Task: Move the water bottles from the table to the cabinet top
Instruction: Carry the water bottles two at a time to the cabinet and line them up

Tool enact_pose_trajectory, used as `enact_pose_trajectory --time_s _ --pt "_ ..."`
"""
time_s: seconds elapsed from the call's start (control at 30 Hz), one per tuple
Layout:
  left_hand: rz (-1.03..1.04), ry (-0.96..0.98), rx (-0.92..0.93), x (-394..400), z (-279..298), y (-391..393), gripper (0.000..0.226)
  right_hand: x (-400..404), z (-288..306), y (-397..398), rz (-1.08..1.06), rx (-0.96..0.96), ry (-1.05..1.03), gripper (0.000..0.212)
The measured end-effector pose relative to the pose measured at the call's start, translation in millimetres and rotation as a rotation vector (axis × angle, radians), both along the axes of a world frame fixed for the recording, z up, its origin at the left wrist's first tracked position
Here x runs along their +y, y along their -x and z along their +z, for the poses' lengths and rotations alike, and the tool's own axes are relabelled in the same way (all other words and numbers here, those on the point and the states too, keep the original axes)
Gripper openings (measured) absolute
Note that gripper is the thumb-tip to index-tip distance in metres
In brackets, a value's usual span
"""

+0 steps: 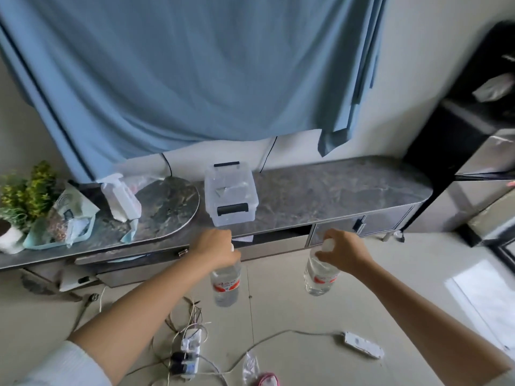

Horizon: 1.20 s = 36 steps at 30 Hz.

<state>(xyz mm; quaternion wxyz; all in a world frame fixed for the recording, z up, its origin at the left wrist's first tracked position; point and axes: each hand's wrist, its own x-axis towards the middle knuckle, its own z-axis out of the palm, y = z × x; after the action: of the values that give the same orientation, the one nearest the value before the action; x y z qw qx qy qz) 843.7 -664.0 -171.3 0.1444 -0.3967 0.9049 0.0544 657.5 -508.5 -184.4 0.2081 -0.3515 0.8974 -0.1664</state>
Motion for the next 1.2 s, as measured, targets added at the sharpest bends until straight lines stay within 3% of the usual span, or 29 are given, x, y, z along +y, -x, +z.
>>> enact_pose_trajectory --time_s 0.07,0.3,0.4,0.57,0.67,0.8,0.93,1.2 --pt "-0.025 0.004 0.026 -18 0 24 0.037 -10 0 21 -0.023 -0.002 0.003 0.018" --pt "-0.033 -0.039 0.098 -78 0 119 0.026 -52 -8 102 -0.089 -0.018 -0.005 0.024" --pt "-0.037 -0.076 0.103 -94 0 166 0.023 -69 -13 145 -0.086 -0.038 -0.013 0.017" --pt "-0.054 -0.076 0.04 -119 -5 253 0.025 -99 -26 224 0.001 -0.082 -0.033 0.017" --pt "-0.059 -0.072 -0.016 -132 -12 313 0.035 -113 -36 274 0.014 -0.105 -0.07 0.028" --pt "-0.04 -0.069 -0.016 -150 -21 381 0.039 -133 -42 336 -0.052 -0.106 -0.033 0.018" --pt "-0.025 -0.083 0.005 -163 -31 437 0.037 -145 -50 391 -0.158 -0.103 -0.011 0.03" --pt "-0.049 -0.19 -0.067 -186 -69 553 0.036 -157 -67 508 -0.235 -0.123 -0.072 0.03"
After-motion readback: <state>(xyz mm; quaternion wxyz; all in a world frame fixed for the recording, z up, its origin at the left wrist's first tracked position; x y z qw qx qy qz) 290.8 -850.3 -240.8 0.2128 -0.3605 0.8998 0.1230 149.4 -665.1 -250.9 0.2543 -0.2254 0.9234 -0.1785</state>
